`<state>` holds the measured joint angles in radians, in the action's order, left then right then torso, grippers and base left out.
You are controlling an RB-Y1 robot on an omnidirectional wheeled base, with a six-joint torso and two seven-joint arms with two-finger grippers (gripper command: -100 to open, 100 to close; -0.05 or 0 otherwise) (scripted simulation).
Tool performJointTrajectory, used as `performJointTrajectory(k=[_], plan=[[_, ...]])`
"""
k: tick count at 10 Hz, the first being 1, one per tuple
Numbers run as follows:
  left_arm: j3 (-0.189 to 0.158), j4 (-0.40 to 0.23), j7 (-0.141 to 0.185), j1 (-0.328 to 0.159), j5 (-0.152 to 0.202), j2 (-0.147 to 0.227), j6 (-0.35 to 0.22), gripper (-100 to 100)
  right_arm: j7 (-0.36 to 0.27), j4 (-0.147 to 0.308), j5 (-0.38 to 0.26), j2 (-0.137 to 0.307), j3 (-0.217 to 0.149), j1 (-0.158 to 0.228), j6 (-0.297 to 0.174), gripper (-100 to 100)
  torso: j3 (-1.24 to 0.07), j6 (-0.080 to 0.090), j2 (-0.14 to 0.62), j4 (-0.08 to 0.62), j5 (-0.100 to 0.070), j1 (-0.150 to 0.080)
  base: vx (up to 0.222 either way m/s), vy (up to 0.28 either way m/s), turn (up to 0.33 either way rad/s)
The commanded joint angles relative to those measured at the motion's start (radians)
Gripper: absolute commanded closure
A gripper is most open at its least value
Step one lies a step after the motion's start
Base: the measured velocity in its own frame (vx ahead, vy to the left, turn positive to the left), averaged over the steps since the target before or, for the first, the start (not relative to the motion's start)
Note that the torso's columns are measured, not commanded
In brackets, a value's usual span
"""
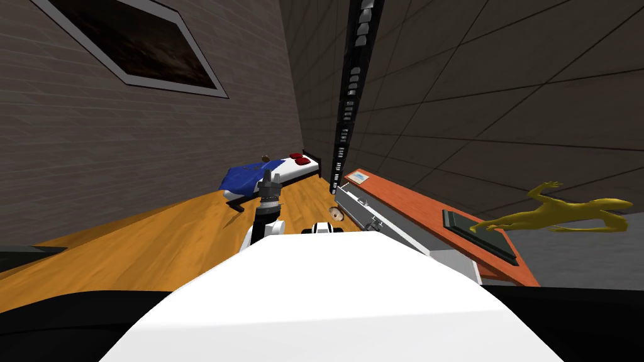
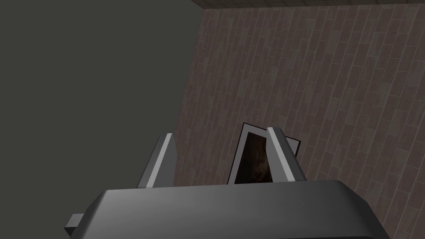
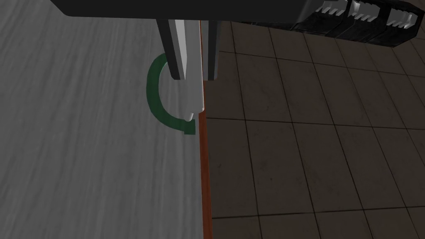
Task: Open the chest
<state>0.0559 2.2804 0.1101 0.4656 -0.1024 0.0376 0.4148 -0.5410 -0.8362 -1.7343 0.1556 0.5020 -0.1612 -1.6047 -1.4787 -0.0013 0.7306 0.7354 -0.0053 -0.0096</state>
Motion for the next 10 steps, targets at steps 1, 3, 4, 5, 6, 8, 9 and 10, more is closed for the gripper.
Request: performJointTrajectory(k=[1,3,4,5,6,8,9,10], plan=[[0.0,0.0,0.0,0.0,0.0,0.0,0.0,0,-0.066,-0.049,0.004,0.003,-0.006,0.024,0.024,-100,0.0,0.001,0.003,0.001,0.002,0.001,-0.069,-0.006,-0.054],[0.0,0.0,0.0,0.0,0.0,0.0,0.0,0,-0.125,-0.099,0.008,0.006,-0.012,0.048,0.048,-100,0.003,0.001,0.008,0.003,0.005,0.008,-0.077,-0.021,-0.038],[0.0,0.0,0.0,0.0,0.0,0.0,0.0,0,-0.156,-0.123,0.01,0.007,-0.015,0.06,0.06,-100,0.004,0.001,0.009,0.003,0.005,0.01,-0.096,-0.01,-0.039],[0.0,0.0,0.0,0.0,0.0,0.0,0.0,0,-0.166,-0.123,0.01,0.007,-0.015,0.06,0.06,-100,0.004,0.001,0.009,0.003,0.006,0.011,-0.071,-0.008,-0.02],[0.0,0.0,0.0,0.0,0.0,0.0,0.0,0,-0.199,-0.148,0.012,0.009,-0.019,0.071,0.072,-100,0.003,0.001,0.007,0.003,0.006,0.011,-0.057,-0.016,-0.031],[0.0,0.0,0.0,0.0,0.0,0.0,0.0,0,-0.261,-0.197,0.016,0.011,-0.025,0.095,0.096,-100,0.002,0.001,0.007,0.002,0.005,0.01,-0.076,-0.007,-0.04],[0.0,0.0,0.0,0.0,0.0,0.0,0.0,0,-0.265,-0.197,0.016,0.011,-0.025,0.095,0.096,-100,0.003,0.001,0.008,0.003,0.005,0.01,-0.063,-0.003,-0.018],[0.0,0.0,0.0,0.0,0.0,0.0,0.0,0,-0.298,-0.222,0.019,0.013,-0.028,0.107,0.108,-100,0.003,0.001,0.007,0.003,0.005,0.01,-0.052,-0.004,-0.023]])
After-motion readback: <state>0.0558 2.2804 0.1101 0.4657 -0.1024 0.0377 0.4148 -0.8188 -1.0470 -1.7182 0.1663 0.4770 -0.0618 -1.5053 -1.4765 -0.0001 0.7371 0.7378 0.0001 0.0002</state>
